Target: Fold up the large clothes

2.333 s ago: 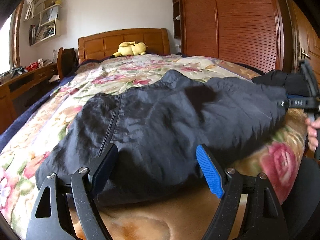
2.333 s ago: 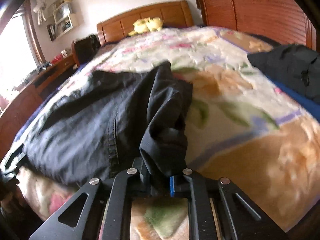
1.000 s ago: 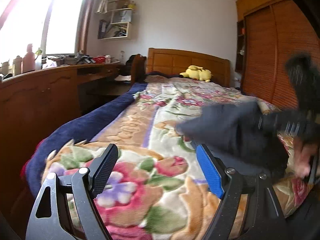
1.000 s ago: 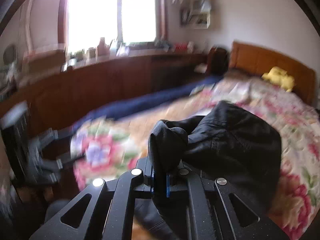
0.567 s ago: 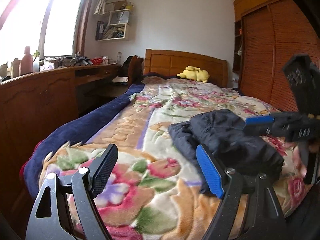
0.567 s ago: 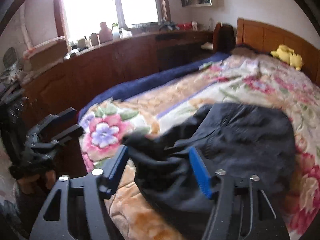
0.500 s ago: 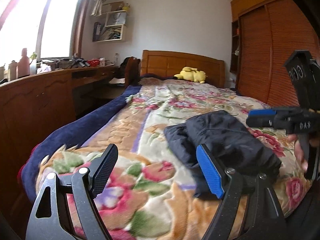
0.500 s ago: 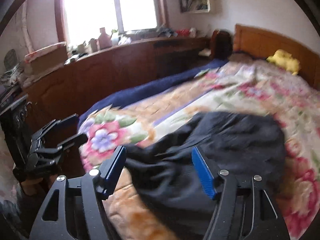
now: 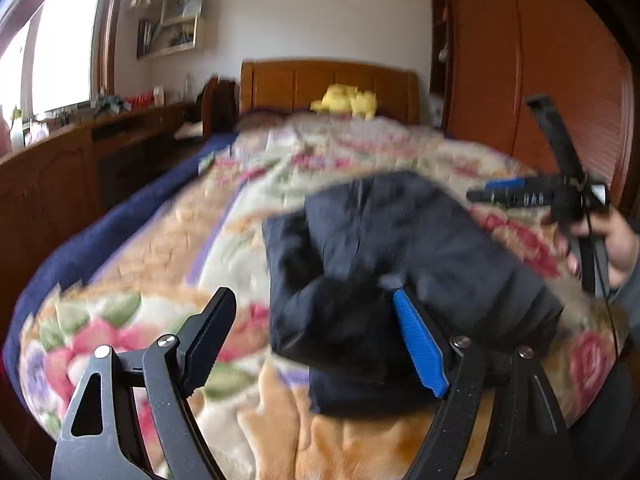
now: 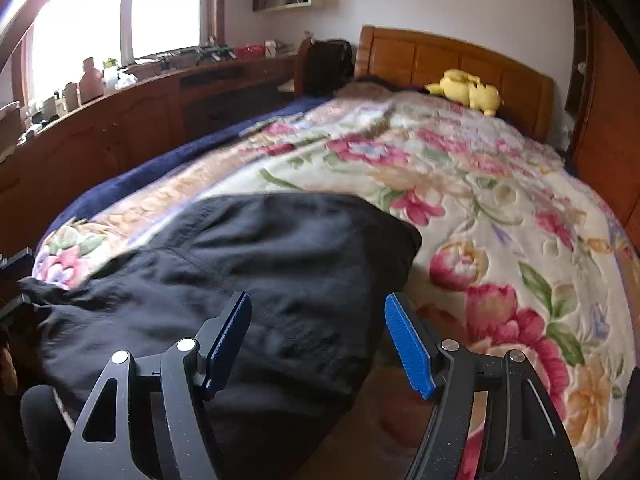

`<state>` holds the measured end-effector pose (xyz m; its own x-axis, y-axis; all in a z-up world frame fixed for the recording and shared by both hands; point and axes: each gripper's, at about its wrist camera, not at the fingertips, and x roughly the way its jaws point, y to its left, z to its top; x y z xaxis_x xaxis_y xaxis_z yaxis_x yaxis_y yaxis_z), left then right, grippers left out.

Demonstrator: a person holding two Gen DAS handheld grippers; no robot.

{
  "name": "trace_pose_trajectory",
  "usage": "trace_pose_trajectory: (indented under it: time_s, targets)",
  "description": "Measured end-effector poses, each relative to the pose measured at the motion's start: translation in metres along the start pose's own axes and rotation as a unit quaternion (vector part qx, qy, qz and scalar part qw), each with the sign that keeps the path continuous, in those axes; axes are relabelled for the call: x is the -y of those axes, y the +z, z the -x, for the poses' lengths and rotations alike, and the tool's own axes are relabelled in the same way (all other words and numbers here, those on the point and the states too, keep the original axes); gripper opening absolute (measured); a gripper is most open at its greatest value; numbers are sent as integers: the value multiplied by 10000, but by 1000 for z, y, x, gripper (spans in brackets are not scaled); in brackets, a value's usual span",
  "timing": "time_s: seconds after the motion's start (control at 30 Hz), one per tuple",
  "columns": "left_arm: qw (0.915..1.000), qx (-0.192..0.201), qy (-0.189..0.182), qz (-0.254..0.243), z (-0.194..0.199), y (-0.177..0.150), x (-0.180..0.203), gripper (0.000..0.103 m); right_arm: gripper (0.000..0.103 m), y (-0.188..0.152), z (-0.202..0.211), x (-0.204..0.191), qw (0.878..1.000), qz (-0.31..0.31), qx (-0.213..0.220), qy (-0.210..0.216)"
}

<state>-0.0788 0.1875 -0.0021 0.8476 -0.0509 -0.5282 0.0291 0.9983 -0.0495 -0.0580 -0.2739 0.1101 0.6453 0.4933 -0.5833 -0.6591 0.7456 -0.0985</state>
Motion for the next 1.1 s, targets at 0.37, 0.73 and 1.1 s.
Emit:
trace_pose_trajectory:
  time_s: [0.37,0.73,1.1]
  targets:
    - [9960,-705,-323,438,-27,-35,-3,82,85,5,-44,22,9989,-201,-410,57]
    - [9948,-736,-415,571,-30,-39,1,82,96,10,-94,30,9936,-607,-729,617]
    - [9933,-756,-502,719,-31,-41,-2,80,82,5,-105,35,9891,-656,-775,1066]
